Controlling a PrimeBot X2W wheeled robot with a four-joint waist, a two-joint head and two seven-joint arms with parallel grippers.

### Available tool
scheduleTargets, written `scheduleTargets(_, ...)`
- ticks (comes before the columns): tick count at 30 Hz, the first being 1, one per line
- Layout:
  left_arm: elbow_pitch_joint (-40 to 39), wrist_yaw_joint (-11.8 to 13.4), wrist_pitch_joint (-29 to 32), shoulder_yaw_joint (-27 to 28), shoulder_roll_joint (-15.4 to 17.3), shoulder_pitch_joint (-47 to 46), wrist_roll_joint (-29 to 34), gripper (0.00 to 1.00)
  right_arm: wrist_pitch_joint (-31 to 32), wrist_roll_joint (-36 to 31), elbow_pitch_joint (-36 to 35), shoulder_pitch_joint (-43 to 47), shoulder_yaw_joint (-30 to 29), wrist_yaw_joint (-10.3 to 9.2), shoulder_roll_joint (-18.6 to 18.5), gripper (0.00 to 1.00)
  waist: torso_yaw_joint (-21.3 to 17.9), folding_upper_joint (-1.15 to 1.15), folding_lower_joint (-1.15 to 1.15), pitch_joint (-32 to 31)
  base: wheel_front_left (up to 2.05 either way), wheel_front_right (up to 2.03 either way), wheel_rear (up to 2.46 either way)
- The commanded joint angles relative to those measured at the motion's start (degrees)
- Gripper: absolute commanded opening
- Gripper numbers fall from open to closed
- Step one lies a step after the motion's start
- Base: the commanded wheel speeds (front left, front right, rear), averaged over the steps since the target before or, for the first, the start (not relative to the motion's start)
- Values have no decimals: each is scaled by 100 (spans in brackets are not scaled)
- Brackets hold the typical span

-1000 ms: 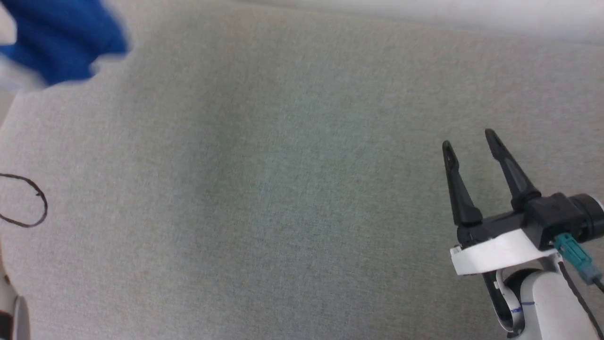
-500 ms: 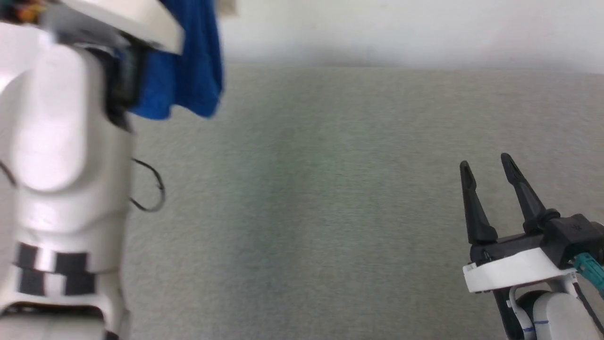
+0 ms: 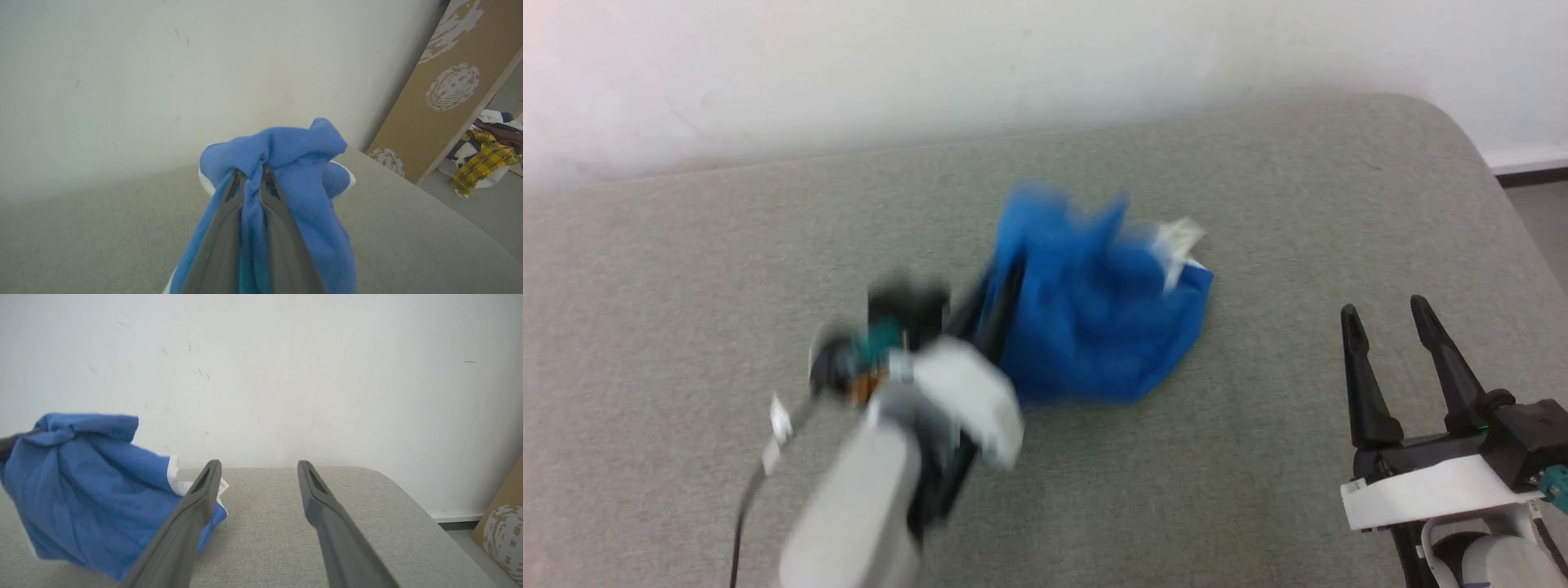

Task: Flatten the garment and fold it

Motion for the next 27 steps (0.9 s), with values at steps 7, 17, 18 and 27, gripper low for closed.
scheduleTargets(7, 478, 115, -326, -290, 47, 1321, -5, 53, 14, -40, -36, 26, -4, -5, 13, 100, 71, 0, 0, 82, 0, 0, 0)
scheduleTargets(17, -297, -26, -1347, -320, -123, 1401, -52, 100, 62, -93, -62, 69, 13, -5, 14, 100, 471, 0, 0, -78, 0, 0, 0)
scheduleTargets(18, -367, 39, -1368, -262, -128, 1388, -28, 100, 66, -97, -63, 86, 7, -5, 14, 100, 510, 0, 0, -106, 0, 0, 0)
scheduleTargets(27, -684, 698, -1421, 510, 133, 1554, 143, 100, 170, -59, 14, 263, -2, -5, 14, 100, 661, 0, 0, -354, 0, 0, 0)
